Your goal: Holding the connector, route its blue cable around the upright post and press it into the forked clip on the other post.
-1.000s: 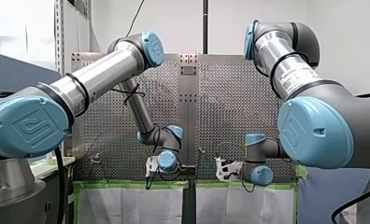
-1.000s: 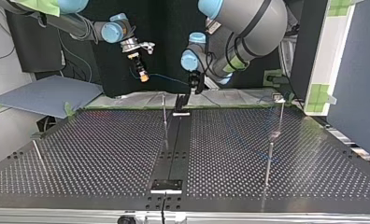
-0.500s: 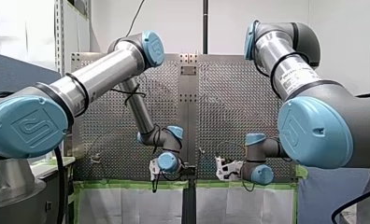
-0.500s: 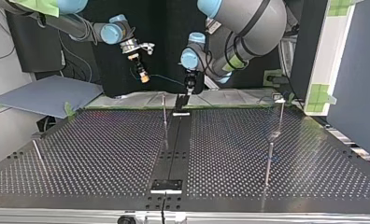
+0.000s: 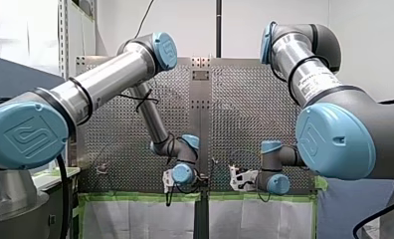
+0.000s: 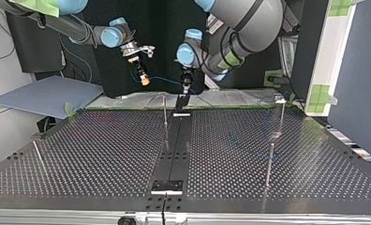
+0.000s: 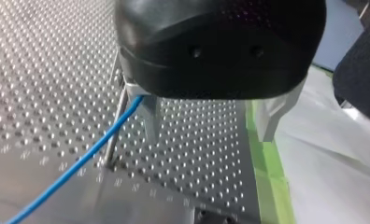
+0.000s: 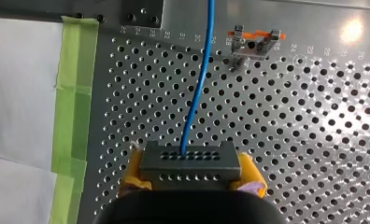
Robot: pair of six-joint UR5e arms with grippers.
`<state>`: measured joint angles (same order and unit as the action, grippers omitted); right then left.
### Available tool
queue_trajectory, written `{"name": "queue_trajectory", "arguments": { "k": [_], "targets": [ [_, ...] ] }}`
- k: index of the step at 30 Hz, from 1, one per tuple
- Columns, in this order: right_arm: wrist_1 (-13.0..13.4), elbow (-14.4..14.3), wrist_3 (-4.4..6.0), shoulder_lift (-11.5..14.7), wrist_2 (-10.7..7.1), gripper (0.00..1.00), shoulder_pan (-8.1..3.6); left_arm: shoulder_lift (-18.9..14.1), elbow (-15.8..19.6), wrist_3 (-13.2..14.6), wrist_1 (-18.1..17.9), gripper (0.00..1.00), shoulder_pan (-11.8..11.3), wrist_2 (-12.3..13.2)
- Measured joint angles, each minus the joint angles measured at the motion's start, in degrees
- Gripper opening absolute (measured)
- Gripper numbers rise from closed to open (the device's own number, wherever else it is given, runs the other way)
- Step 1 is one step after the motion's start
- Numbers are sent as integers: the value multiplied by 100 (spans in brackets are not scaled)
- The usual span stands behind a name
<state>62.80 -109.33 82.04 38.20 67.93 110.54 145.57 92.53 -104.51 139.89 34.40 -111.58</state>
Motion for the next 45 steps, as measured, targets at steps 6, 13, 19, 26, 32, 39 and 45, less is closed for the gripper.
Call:
{"name": "queue_trajectory", "arguments": {
  "k": [6,13,19,26,32,39,45],
  "targets": [
    [-36,4,-10,-1,-67,0,16,0,0,228,-119,100,76,-20],
    [-91,3,-65,-1,-111,0,36,2,-9,426,-152,100,85,-95],
    [-120,4,-103,0,-178,0,57,38,-92,536,-116,100,79,-61],
    [-143,3,-115,-1,-195,0,68,275,-325,679,94,100,81,-101],
    [-129,3,-113,-3,-199,0,46,314,-383,580,101,100,42,-95],
    [-119,2,-112,-7,-200,0,28,316,-386,573,89,100,29,-87],
    [-118,3,-109,-8,-200,0,19,317,-387,582,69,87,30,-87]
  ]
}}
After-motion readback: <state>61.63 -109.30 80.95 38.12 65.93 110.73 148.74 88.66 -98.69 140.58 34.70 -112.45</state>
